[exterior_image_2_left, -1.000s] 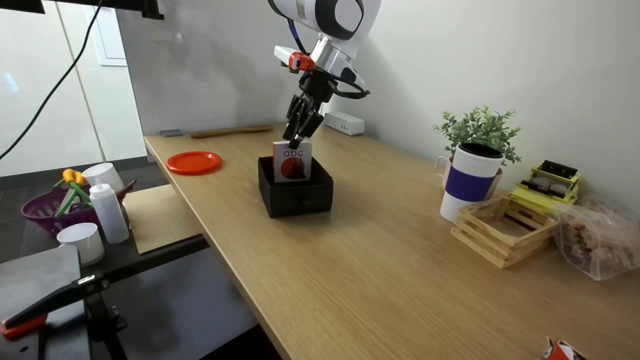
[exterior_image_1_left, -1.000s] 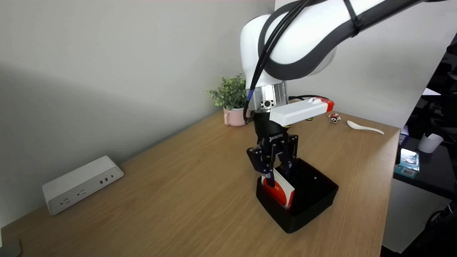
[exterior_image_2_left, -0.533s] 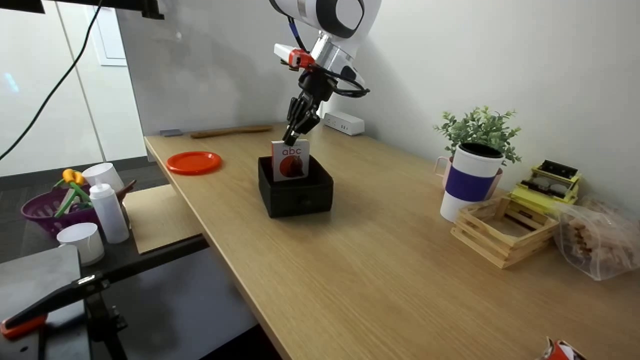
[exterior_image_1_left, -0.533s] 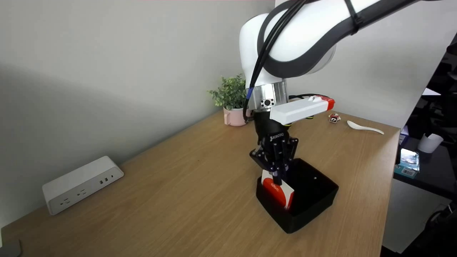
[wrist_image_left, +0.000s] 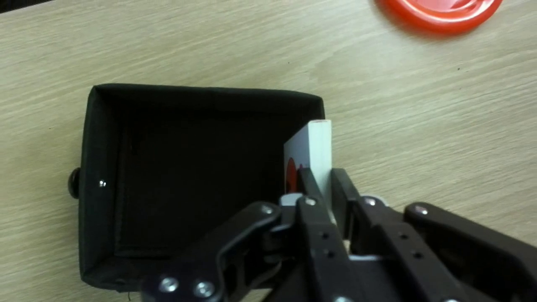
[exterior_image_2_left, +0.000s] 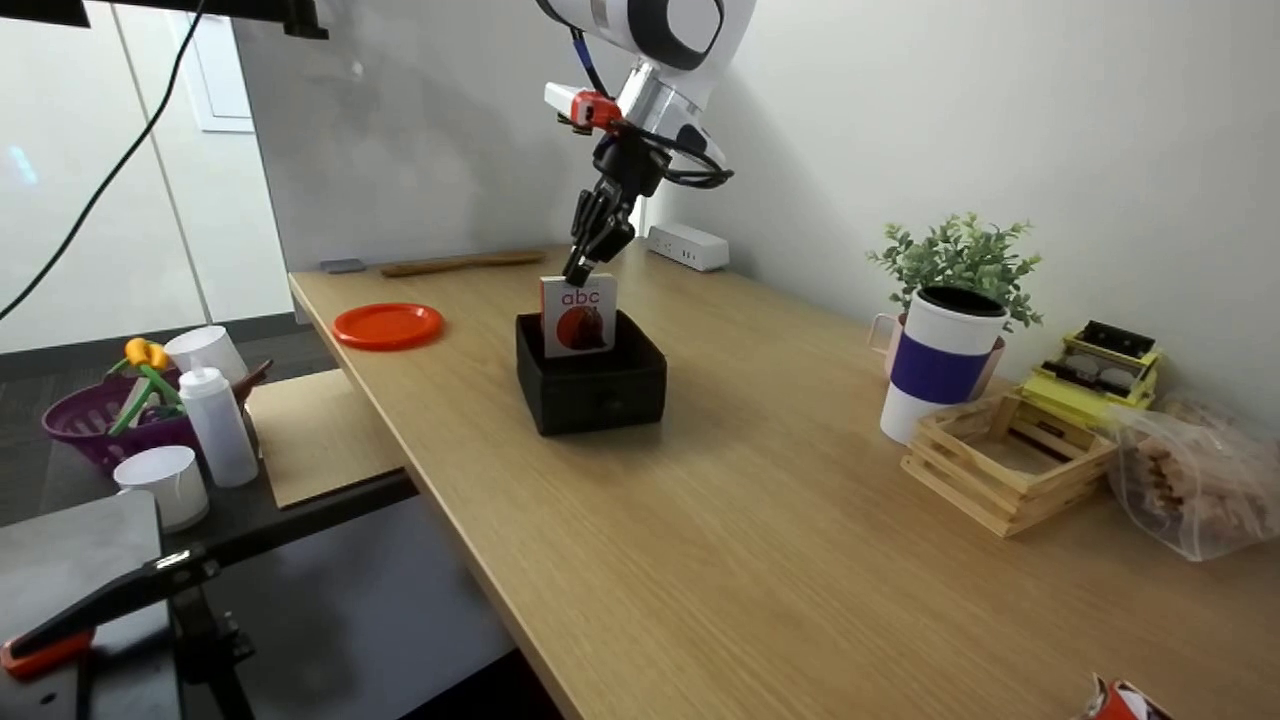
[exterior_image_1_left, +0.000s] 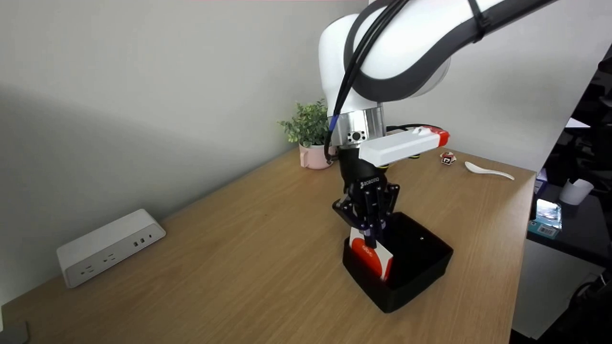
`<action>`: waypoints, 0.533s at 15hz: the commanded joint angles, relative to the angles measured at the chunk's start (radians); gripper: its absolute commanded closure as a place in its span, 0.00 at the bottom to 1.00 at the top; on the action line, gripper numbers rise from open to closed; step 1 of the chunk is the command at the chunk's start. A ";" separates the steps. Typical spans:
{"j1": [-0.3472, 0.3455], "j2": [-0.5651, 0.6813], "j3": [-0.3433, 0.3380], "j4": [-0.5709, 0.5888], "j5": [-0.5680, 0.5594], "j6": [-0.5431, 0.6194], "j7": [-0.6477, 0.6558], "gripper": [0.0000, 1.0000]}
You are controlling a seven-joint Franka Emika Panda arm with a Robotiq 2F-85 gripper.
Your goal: Remove the book from the black bowl and put it on the table
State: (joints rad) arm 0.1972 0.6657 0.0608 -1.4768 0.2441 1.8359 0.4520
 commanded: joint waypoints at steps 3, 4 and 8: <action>0.042 -0.113 -0.016 -0.066 -0.049 -0.001 0.097 0.97; 0.049 -0.130 -0.018 -0.074 -0.061 -0.001 0.118 0.97; 0.067 -0.199 -0.015 -0.106 -0.115 -0.003 0.194 0.97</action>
State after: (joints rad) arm 0.2425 0.5434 0.0600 -1.5173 0.1673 1.8358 0.6010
